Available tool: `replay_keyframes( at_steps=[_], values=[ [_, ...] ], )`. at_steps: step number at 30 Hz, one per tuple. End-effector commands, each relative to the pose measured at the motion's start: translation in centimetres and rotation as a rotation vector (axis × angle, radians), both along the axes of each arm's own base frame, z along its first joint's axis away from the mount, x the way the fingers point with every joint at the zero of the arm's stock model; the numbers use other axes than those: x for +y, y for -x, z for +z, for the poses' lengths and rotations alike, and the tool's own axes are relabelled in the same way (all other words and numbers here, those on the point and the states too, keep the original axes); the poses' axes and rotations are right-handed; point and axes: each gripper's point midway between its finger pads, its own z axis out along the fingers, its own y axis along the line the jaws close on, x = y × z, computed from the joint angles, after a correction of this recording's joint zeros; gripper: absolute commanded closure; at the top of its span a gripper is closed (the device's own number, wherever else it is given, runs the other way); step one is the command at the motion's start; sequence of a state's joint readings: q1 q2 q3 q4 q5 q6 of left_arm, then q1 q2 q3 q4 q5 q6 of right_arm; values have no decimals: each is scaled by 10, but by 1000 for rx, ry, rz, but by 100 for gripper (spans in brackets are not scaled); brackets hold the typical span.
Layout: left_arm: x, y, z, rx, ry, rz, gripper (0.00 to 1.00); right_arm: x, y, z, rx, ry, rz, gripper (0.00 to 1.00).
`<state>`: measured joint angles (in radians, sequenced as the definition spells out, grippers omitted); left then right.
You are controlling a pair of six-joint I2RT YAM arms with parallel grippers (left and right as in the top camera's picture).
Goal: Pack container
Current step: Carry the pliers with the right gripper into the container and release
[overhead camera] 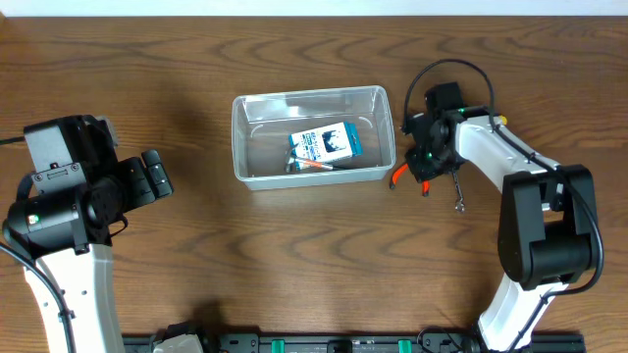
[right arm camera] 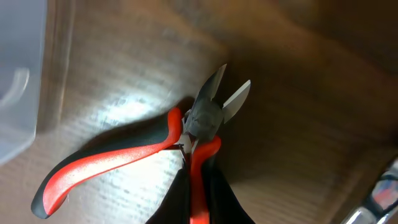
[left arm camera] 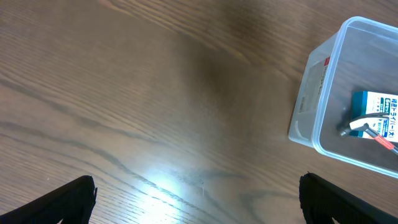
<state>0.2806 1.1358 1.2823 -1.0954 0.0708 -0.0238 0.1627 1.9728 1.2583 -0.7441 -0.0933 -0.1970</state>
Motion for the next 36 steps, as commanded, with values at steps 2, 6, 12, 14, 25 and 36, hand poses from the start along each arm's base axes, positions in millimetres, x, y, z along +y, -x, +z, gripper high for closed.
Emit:
replay_keyframes(
  at_steps=[2, 6, 12, 14, 25, 36],
  values=[
    [3, 3, -2, 8, -18, -2, 2, -11, -17, 10, -43, 29, -90, 99],
    [3, 3, -2, 9, -17, -2, 2, -22, -27, 32, -109, 86, -102, 99],
    [3, 3, -3, 9, -18, -3, 2, -28, -35, 73, -212, 68, -145, 99],
    [3, 2, -2, 11, -30, -24, 2, -29, -38, 96, -267, 55, -156, 99],
    [5, -4, -13, 67, -91, -158, 2, 68, -33, 279, -668, -70, 392, 99],
    [6, -7, -25, 113, -70, -156, 2, 171, 8, 225, -555, -84, 1066, 99]
  ],
)
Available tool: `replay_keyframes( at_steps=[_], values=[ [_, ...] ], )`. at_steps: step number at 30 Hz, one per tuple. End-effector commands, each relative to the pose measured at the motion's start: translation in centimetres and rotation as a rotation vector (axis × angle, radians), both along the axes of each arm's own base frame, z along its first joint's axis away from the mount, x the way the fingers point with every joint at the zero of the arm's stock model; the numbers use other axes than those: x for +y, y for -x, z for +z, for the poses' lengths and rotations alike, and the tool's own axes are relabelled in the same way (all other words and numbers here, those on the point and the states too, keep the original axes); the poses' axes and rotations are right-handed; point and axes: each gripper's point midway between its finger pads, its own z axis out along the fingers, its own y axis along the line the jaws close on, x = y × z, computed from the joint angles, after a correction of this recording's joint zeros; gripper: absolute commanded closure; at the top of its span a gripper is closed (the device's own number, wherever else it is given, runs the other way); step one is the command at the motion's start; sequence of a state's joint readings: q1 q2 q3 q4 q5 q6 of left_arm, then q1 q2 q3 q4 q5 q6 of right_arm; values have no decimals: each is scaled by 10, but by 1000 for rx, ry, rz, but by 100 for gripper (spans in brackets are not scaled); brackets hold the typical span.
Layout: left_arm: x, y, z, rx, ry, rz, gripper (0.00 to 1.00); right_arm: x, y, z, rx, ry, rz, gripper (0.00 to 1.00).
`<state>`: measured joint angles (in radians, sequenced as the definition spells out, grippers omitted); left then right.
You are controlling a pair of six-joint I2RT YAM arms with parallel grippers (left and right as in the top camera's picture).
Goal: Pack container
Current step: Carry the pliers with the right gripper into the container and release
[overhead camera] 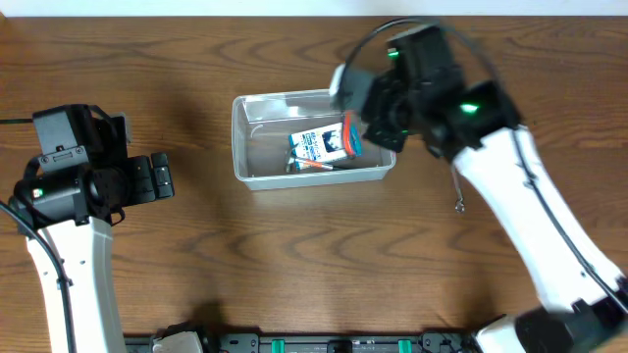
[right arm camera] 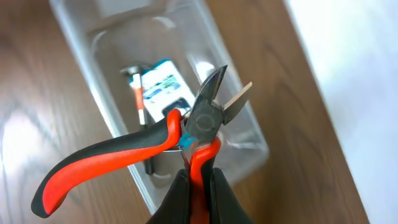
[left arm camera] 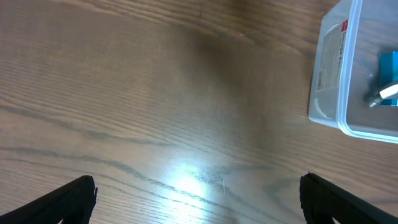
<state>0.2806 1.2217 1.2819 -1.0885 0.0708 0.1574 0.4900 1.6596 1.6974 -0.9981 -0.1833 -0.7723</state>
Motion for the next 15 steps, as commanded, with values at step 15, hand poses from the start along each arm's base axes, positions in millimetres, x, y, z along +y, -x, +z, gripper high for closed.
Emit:
replay_keyframes(
  at_steps=[15],
  values=[
    [0, 3, -4, 11, 5, 8, 2, 43, -26, -148, 216, 110, 175, 99]
  ],
)
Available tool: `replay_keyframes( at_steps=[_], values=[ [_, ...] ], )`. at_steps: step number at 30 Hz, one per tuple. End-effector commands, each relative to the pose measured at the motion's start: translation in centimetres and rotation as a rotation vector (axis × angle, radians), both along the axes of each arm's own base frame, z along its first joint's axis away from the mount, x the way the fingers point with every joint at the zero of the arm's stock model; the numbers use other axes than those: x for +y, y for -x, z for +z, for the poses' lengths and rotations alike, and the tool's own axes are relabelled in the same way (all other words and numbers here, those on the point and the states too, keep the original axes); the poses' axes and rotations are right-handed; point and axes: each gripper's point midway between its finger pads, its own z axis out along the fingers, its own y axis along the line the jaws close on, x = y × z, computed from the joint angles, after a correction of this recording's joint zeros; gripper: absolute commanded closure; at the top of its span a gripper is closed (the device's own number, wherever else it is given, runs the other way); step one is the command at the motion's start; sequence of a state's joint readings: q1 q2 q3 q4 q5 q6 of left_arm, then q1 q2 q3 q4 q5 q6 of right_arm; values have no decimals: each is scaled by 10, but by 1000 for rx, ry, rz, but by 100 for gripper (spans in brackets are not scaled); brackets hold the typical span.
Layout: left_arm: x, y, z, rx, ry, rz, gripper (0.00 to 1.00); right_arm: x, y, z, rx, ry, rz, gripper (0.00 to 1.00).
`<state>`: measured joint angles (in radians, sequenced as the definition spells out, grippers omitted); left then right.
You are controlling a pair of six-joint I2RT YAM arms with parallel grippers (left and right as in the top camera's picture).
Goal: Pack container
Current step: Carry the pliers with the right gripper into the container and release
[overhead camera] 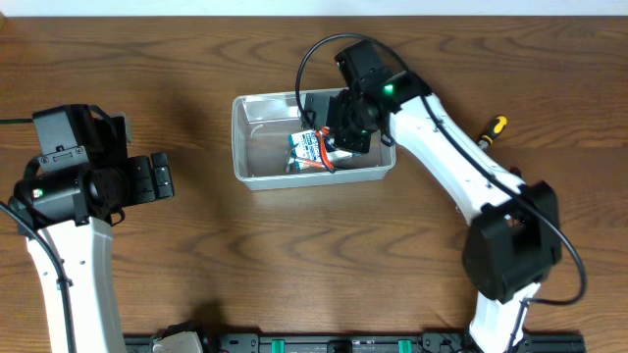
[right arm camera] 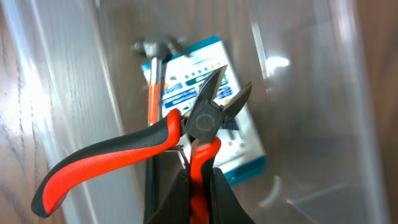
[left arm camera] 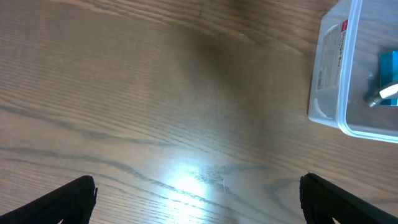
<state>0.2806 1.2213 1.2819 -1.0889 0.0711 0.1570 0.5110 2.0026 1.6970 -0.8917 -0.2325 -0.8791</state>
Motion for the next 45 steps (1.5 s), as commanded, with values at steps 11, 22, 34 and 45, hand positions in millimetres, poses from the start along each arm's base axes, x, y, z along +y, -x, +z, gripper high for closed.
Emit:
replay_keyframes(
  at_steps=[11, 22, 34, 45],
  values=[
    [0, 3, -4, 11, 6, 11, 2, 4, 20, -41, 149, 27, 39, 99],
    [0, 3, -4, 15, 9, 15, 2, 3, -3, -36, 129, -30, -109, 99],
    [0, 3, -4, 13, 12, 21, 2, -21, -24, -37, 139, -30, -314, 99],
    [0, 3, -4, 13, 12, 22, 2, -29, -2, -54, 194, 61, -212, 99]
  ],
)
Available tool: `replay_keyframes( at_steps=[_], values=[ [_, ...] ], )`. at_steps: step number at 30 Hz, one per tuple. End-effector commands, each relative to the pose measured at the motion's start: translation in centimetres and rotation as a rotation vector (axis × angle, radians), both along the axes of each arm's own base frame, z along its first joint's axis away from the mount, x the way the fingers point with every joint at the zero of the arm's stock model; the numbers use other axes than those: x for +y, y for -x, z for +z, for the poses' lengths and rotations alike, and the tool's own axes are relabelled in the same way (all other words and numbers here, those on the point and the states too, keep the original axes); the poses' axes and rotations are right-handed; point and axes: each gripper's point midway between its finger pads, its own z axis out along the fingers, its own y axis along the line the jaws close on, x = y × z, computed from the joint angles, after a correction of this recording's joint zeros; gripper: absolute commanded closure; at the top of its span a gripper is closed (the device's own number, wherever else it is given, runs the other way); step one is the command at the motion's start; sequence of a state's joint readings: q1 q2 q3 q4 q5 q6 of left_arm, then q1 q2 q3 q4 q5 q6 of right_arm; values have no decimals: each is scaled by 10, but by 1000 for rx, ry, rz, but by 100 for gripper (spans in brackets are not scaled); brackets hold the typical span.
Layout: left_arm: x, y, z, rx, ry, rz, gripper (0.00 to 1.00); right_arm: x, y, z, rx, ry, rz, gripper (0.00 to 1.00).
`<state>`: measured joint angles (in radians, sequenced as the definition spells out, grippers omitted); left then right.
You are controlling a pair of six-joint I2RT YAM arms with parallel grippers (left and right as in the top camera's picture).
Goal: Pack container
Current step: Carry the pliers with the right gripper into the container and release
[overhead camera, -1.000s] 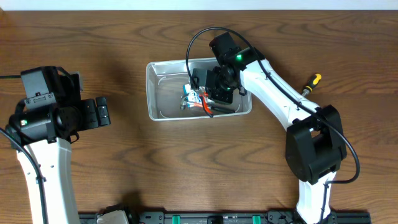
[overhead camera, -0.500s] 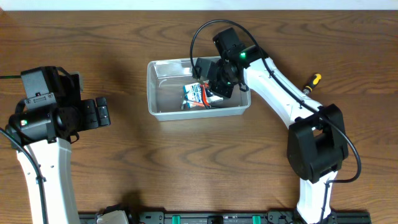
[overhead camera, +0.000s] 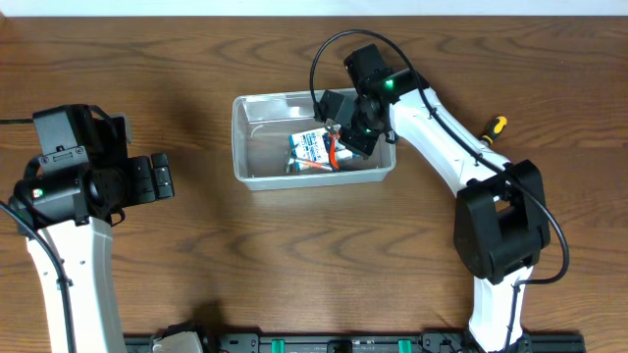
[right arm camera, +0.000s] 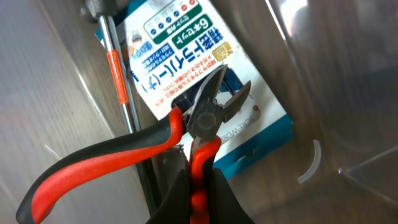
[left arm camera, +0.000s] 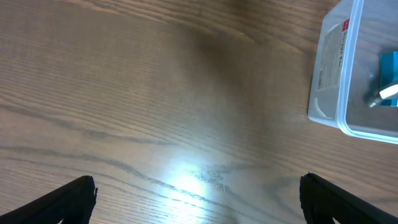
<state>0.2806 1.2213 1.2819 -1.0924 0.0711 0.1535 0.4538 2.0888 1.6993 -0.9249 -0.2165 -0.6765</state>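
Note:
The clear plastic container (overhead camera: 245,132) stands at the table's middle back. Inside lie a blue and white packet (right arm camera: 205,81) and a small hammer (right arm camera: 115,68) with a red band. My right gripper (right arm camera: 198,199) is shut on one red handle of the red-and-black cutters (right arm camera: 205,118), held low inside the container just over the packet; the overhead view shows the cutters (overhead camera: 337,149) at the container's right half. My left gripper (left arm camera: 198,193) is open over bare table left of the container (left arm camera: 339,87), holding nothing.
A screwdriver with a yellow and black handle (overhead camera: 491,128) lies on the table right of the container, beside the right arm. The left arm's base stands at the table's left side.
My right gripper has sunk deeper into the container with the cutters, closer to the packet, and shifted slightly right. The left arm has not moved.
My right gripper was shut on the cutters' handle on the table right of the container. Then it held them in the air above the container. After that the cutters were inside it over the packet, and now they hang lower still.

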Motion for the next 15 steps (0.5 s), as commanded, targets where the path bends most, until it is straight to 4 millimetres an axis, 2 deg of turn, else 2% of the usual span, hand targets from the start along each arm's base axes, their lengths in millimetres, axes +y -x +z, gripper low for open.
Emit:
replay_keyframes(
  at_steps=[1, 2, 4, 10, 15],
  values=[
    [0, 3, -4, 10, 10, 18, 2, -1, 9, -16, 48, 26, 40, 98],
    [0, 3, -4, 10, 10, 18, 2, -2, 12, -18, 62, 33, 41, 96],
    [0, 3, -4, 10, 10, 18, 2, -4, 15, -21, 80, 42, 40, 82],
    [0, 3, -4, 10, 10, 19, 2, -3, 14, -21, 78, 42, 40, 75],
    [0, 3, -4, 10, 10, 18, 2, -2, 11, -20, 63, 35, 40, 79]
  ],
)
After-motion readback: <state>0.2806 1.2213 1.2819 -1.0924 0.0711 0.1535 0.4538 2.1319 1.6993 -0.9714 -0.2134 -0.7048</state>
